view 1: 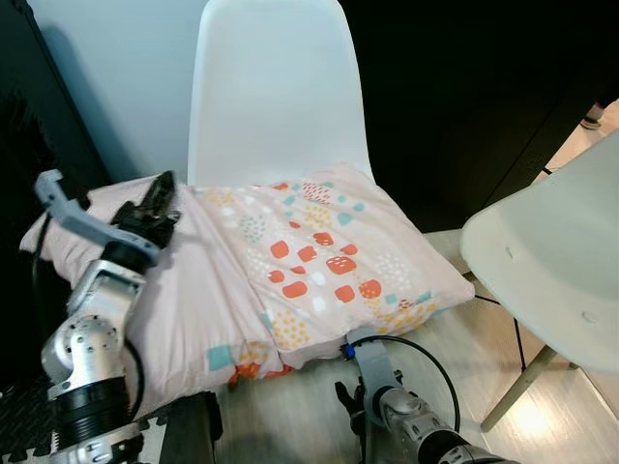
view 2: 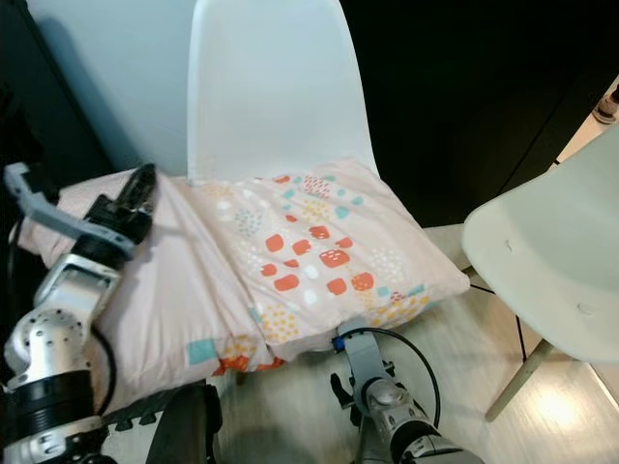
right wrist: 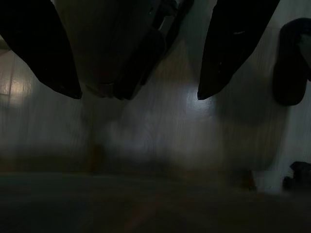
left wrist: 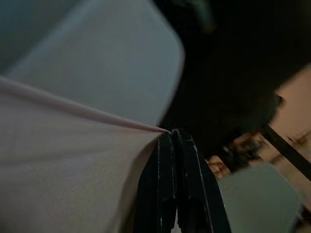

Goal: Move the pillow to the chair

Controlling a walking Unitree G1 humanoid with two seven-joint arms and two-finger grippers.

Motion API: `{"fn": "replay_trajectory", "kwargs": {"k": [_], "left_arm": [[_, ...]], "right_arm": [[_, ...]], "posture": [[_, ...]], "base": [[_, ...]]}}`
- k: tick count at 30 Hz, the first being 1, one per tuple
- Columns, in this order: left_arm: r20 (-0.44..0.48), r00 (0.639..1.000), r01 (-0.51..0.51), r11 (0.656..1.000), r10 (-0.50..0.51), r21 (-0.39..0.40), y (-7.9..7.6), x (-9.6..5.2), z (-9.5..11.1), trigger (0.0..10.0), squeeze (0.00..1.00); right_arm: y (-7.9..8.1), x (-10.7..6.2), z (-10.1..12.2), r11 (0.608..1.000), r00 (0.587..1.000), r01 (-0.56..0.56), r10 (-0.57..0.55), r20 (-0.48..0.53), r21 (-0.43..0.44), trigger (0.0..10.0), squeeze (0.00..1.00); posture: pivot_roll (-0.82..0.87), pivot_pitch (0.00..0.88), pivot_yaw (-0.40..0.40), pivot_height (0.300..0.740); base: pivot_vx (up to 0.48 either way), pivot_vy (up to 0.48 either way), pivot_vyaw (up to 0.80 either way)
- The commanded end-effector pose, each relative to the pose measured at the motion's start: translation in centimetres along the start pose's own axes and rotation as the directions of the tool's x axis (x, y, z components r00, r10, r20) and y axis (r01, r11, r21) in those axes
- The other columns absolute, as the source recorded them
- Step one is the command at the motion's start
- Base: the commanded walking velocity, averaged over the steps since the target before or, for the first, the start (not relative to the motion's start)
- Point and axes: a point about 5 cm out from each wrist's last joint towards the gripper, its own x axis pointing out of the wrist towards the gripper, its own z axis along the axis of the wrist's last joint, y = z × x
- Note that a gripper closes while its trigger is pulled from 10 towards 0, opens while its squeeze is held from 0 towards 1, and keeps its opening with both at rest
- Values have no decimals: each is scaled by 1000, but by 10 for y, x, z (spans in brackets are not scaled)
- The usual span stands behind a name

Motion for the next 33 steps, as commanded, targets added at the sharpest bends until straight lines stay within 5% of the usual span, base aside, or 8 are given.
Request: {"fn": "replay_trajectory", "kwargs": {"k": [1, 5, 11, 15, 20, 21, 25, 33], "left_arm": [[3, 993, 121, 992, -121, 32, -21, 9, 0, 0, 0], [-77, 984, 167, 980, -159, 104, -26, 16, -15, 0, 0], [-201, 979, 54, 931, 22, 362, 12, 20, -28, 0, 0], [-211, 964, 4, 786, 160, 618, 36, 25, -19, 0, 0], [-116, 956, -119, 718, 269, 685, 55, 28, 1, 0, 0], [-63, 942, -177, 648, 330, 741, 66, 30, 15, 0, 0], [3, 930, -219, 544, 369, 810, 75, 42, 35, 0, 0], [-60, 972, -103, 637, 229, 764, 48, 68, 10, 0, 0]], "right_arm": [[1, 0, -5, 1000, 1000, 3, -2, -17, 27, 10000, 0], [0, 0, -4, 1000, 1000, 6, -6, -16, 29, 10000, 0], [-2, -1, -4, 999, 1000, 14, -13, -14, 33, 10000, 0], [-3, -1, -5, 999, 1000, 20, -20, -16, 34, 10000, 0], [-4, -1, -6, 999, 1000, 23, -23, -18, 36, 10000, 0], [-5, -2, -7, 999, 1000, 25, -24, -20, 36, 10000, 0], [-5, -2, -7, 999, 1000, 24, -24, -20, 30, 10000, 0], [-4, -1, -5, 999, 1000, 23, -22, -13, 26, 10000, 0]], "posture": [[31, 139, -90, 575], [31, 142, -91, 575], [22, 151, -91, 575], [17, 155, -90, 575], [9, 160, -90, 575], [5, 162, -94, 575], [1, 165, -97, 575], [-6, 161, -95, 575]], "base": [[0, 0, 0], [0, 0, 0], [0, 0, 0], [0, 0, 0], [0, 0, 0], [0, 0, 0], [0, 0, 0], [0, 0, 0]]}}
